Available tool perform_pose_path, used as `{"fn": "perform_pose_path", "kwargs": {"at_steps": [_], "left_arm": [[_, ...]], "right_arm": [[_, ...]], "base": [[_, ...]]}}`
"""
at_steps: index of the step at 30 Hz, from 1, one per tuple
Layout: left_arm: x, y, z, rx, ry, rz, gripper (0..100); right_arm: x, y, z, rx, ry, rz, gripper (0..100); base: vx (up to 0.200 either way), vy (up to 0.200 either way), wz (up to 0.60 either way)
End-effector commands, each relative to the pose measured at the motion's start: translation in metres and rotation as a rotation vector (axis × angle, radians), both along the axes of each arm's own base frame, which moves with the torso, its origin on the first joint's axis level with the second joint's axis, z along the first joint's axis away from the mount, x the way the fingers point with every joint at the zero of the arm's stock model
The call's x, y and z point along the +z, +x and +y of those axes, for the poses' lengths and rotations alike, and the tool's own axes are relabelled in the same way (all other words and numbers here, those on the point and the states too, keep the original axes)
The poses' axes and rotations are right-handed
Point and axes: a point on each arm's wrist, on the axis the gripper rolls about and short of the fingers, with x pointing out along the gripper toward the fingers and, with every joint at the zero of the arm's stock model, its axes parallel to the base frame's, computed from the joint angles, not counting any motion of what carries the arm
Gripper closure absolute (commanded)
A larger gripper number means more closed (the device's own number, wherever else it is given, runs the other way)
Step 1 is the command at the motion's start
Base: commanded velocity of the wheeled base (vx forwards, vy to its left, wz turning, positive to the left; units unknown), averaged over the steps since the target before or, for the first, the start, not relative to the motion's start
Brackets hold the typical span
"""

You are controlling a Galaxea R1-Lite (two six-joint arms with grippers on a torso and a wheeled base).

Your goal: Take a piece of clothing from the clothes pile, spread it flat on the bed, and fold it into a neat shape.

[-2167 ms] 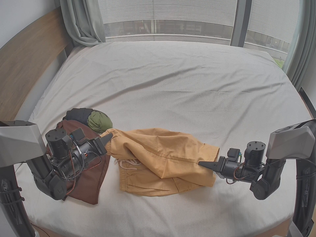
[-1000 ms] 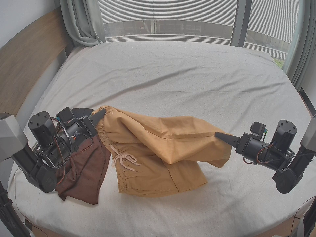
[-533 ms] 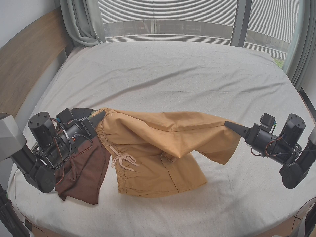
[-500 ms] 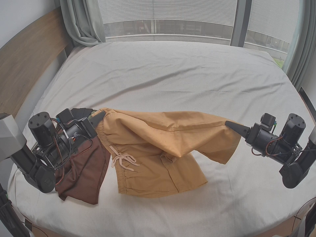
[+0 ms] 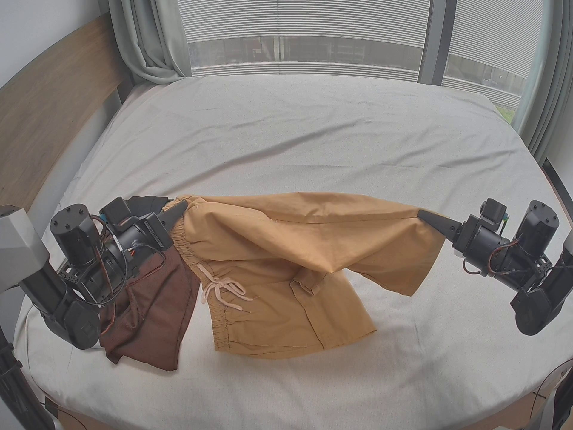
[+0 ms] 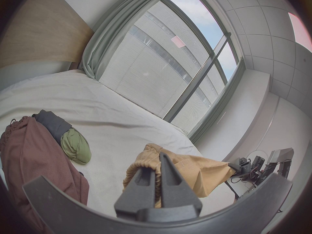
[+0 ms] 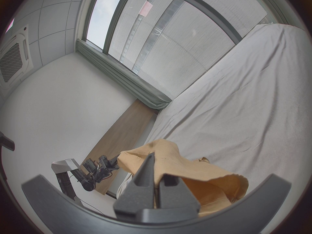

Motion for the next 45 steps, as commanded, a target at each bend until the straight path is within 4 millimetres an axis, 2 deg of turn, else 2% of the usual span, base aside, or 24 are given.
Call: {"fn": "perform_pose_path", "kwargs": {"at_steps": [1,3,5,11,26,34,38,45], "left_arm": [[-0.005,0.001,0.0,0.002,0.004,0.014,100],[-0.005,0.001,0.0,0.002,0.004,0.014,100],[-0.017,0.003,0.0,0.006,0.058,0.026,100],[-0.024,0.004,0.0,0.005,0.091,0.036,100],[-0.023,0.005,0.0,0.007,0.09,0.03,100],[-0.021,0.006,-0.008,-0.009,0.083,0.02,100],[-0.029,0.014,-0.01,0.004,0.07,0.038,100],[-0.022,0.038,-0.011,0.09,0.007,-0.005,100]], "right_arm": [[0.002,0.003,-0.006,-0.019,0.006,-0.009,100],[0.002,0.003,-0.006,-0.019,0.006,-0.009,100],[0.005,0.008,-0.014,-0.046,0.028,-0.004,100],[0.006,0.011,-0.02,-0.065,0.029,-0.012,100],[-0.002,0.02,-0.025,-0.09,0.026,0.007,100],[0.004,0.025,-0.027,-0.102,0.03,-0.024,100],[0.004,0.031,-0.026,-0.101,0.031,-0.035,100],[-0.004,0.051,-0.032,-0.122,0.03,-0.026,100]], "base": [[0.0,0.0,0.0],[0.0,0.0,0.0],[0.0,0.0,0.0],[0.0,0.0,0.0],[0.0,0.0,0.0],[0.0,0.0,0.0],[0.0,0.0,0.0],[0.0,0.0,0.0]]}}
